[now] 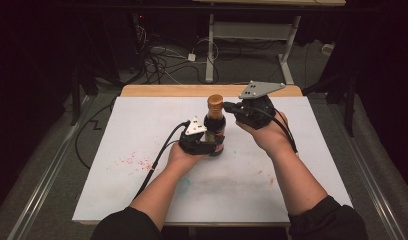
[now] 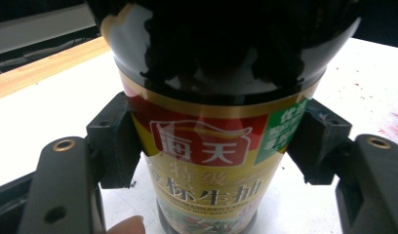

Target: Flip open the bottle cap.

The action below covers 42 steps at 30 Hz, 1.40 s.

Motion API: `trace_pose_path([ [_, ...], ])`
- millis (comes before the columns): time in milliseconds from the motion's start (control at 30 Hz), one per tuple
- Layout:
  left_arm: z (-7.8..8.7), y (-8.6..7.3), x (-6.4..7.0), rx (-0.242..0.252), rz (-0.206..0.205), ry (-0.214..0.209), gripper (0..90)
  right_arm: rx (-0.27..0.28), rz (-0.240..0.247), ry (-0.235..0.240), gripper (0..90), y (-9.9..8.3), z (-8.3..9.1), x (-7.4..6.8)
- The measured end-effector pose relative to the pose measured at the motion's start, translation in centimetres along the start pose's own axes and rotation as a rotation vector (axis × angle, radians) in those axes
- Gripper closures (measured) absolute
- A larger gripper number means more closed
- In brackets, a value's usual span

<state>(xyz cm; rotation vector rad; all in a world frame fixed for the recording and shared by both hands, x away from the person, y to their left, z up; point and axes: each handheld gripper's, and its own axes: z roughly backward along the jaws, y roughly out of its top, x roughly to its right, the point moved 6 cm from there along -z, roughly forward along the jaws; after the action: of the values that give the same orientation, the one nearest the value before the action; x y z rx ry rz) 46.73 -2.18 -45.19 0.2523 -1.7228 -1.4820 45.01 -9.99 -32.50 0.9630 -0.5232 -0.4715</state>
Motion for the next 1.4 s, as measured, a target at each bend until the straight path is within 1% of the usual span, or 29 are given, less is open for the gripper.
trace_pose_path([
  [433,0.05,-0.06,-0.03,-0.006,-0.011,0.004,28.8,0.020,-0.014,-0.004,90.0,0.25,0.01,-0.14],
  [733,0.02,-0.05,-0.06,-0.003,-0.007,0.006,28.8,0.035,-0.018,-0.006,90.0,0.43,-0.06,-0.11],
  [867,-0.02,0.00,-0.07,0.002,0.001,0.007,28.8,0.038,-0.025,-0.006,90.0,0.52,-0.14,-0.07],
  [1200,-0.01,-0.04,-0.09,0.002,-0.004,0.007,28.8,0.049,-0.029,-0.012,90.0,0.69,-0.13,-0.02],
  [1400,0.05,0.02,-0.17,0.011,0.006,0.006,28.8,0.052,-0.035,-0.012,90.0,0.92,-0.29,0.02],
])
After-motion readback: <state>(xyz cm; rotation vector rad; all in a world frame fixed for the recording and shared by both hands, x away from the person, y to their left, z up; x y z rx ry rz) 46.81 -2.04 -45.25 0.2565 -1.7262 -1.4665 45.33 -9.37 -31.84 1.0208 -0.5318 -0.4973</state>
